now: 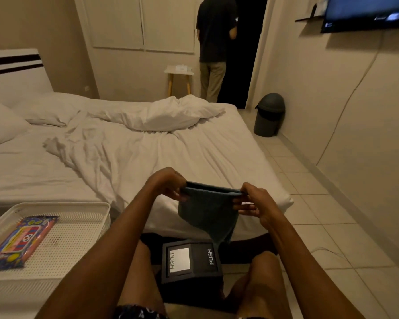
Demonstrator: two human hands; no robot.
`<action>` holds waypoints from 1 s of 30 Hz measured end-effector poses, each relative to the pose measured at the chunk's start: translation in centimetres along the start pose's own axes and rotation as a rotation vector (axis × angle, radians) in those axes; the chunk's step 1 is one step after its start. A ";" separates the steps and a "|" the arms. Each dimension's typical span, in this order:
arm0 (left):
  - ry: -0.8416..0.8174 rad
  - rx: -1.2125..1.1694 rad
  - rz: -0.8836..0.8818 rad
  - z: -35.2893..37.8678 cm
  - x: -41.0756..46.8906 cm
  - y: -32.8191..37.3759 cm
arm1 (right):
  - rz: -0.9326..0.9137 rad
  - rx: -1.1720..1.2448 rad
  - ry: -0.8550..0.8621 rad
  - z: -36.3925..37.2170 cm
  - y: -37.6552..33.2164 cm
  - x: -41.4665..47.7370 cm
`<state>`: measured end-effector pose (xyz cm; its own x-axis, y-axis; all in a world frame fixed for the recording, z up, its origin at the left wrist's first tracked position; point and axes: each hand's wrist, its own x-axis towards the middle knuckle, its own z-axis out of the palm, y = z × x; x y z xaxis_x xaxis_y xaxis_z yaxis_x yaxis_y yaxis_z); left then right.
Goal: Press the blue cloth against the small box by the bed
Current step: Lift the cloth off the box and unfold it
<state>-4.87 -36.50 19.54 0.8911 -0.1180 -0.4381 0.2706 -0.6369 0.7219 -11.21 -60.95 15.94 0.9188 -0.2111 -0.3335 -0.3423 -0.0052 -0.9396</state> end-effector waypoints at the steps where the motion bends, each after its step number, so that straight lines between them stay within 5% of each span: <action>1: -0.046 -0.005 0.003 -0.3 -0.3 0.5 | 0.005 -0.014 0.005 0.1 -0.2 -0.3; 7: -0.080 -0.179 0.019 -1.9 -1.7 1.2 | -0.107 -0.119 0.082 0.3 -2.2 -1.8; 12: -0.033 -0.275 0.063 -3.1 -2.2 1.8 | -0.270 0.003 0.153 0.9 -2.6 -1.5; 21: -0.132 -0.357 0.218 -6.2 -2.3 1.6 | -0.296 0.239 0.093 2.1 -4.0 -0.6; 30: 0.193 -0.246 0.332 -8.4 -0.5 -0.1 | -0.393 0.095 -0.208 3.5 -5.5 1.5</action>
<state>-2.32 -29.94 24.19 0.9895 -0.1261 -0.0706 0.0167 -0.3855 0.9225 -7.22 -57.84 20.35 0.9987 -0.0105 0.0505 0.0509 0.0464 -0.9976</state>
